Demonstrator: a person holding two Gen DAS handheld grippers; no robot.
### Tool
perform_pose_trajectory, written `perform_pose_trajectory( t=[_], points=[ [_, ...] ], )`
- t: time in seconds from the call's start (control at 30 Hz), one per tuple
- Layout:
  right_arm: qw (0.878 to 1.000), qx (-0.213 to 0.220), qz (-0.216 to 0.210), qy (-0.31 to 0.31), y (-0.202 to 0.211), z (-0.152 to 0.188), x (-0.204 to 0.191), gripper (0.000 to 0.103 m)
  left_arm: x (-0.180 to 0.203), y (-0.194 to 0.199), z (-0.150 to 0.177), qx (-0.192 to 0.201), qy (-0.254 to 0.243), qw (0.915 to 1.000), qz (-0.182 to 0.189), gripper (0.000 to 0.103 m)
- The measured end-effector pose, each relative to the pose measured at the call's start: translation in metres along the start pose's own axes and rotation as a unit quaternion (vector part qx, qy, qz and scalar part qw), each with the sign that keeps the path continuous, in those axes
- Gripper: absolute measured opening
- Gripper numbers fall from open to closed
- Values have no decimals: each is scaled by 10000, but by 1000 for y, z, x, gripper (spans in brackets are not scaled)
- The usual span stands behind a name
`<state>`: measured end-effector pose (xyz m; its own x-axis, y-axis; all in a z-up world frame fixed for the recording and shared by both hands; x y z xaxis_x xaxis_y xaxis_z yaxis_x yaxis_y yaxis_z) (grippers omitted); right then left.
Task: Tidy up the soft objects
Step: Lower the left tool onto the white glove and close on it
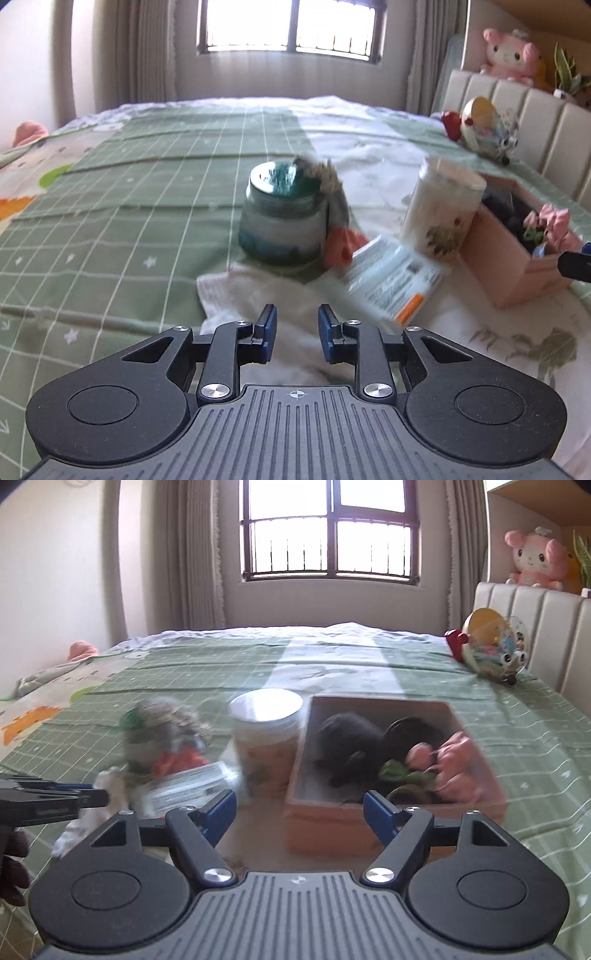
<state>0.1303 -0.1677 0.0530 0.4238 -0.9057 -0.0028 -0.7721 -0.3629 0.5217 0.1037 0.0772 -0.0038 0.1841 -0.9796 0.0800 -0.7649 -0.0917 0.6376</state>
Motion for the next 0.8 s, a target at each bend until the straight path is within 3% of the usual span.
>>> perform_pose_trajectory(
  t=[0.17,0.33,0.8],
  points=[
    [9991,-131,161,378,-13,37,-34,76,-1,1,16,-120,-323,9992,-193,30],
    [9974,-388,321,512,-29,63,-42,76,-13,-1,23,-196,-278,9989,-321,32],
    [9979,-493,373,169,-35,71,-33,81,-32,1,26,-219,-21,9986,-479,36]
  ],
)
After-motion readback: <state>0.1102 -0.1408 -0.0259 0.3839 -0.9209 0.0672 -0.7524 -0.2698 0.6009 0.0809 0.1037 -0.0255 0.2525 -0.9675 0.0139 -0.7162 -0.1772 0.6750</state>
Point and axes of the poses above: each gripper's, at about its wrist camera, not at the fingertips, and y roughly against the way its jaws point, x to its right, z to its underside, the point moved 7 cm from there along -y, roughly the way its jaws point, and after that the axes turned 2 degrees about y, right-handed, at the moved point
